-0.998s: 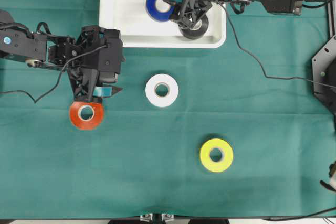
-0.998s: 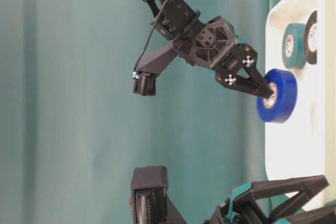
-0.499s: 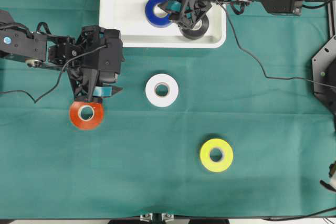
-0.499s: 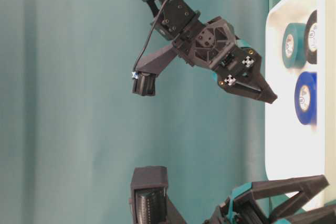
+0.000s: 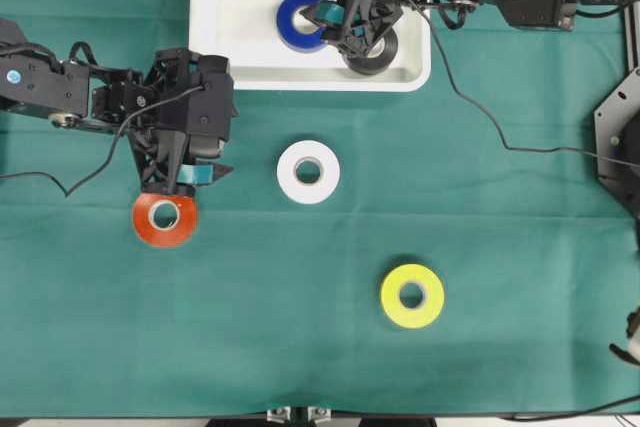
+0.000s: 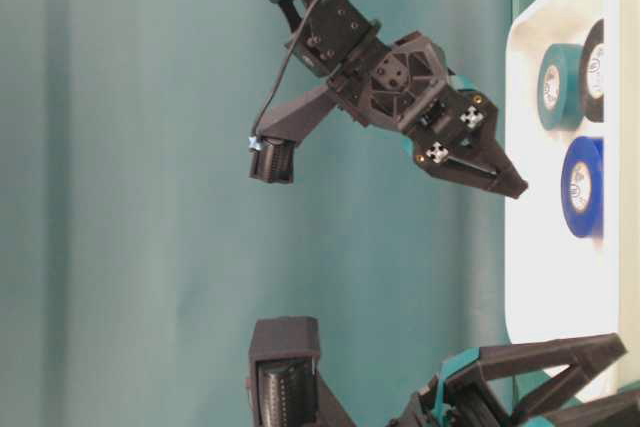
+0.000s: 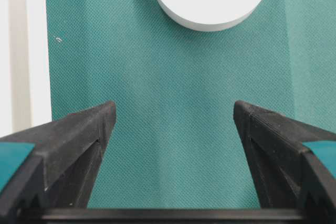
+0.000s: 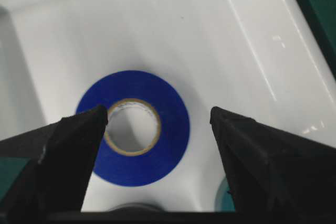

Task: Put the tape alternately from left to right into the white case.
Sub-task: 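Withdraw the right gripper from the case to the right side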

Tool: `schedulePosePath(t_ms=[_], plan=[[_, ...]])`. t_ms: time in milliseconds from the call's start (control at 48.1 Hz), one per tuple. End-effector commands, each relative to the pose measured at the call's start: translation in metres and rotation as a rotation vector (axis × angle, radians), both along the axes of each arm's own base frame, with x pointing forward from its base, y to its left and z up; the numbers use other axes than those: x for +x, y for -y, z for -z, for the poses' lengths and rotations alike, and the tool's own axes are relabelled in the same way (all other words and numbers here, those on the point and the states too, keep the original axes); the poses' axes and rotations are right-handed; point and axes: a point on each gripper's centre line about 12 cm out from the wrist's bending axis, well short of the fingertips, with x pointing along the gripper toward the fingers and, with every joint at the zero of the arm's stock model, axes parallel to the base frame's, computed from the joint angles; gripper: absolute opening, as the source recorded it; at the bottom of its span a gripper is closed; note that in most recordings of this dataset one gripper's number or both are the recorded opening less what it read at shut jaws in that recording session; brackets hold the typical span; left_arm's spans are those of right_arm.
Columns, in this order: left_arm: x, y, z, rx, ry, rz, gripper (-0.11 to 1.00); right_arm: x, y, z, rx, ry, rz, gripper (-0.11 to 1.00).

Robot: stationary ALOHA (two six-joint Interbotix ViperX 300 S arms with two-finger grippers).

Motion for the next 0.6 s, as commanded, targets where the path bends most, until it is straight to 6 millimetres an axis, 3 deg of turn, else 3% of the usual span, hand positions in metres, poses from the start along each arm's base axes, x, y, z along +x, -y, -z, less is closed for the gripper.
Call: schedulePosePath(t_ms=[0, 270, 582], plan=[[0.005, 0.001, -0.013, -0.002, 0.044, 0.001, 0.74, 0.0, -0.009, -0.025, -0.023, 0.058, -0.022, 0.85], [0.005, 0.001, -0.012, -0.002, 0.043, 0.001, 0.74, -0.021, -0.032, -0.043, -0.031, 0.093, -0.061, 0.85], [0.006, 0.001, -0.013, -0.002, 0.046, 0.001, 0.74, -0.047, -0.064, -0.045, -0.027, 0.102, -0.13, 0.85]])
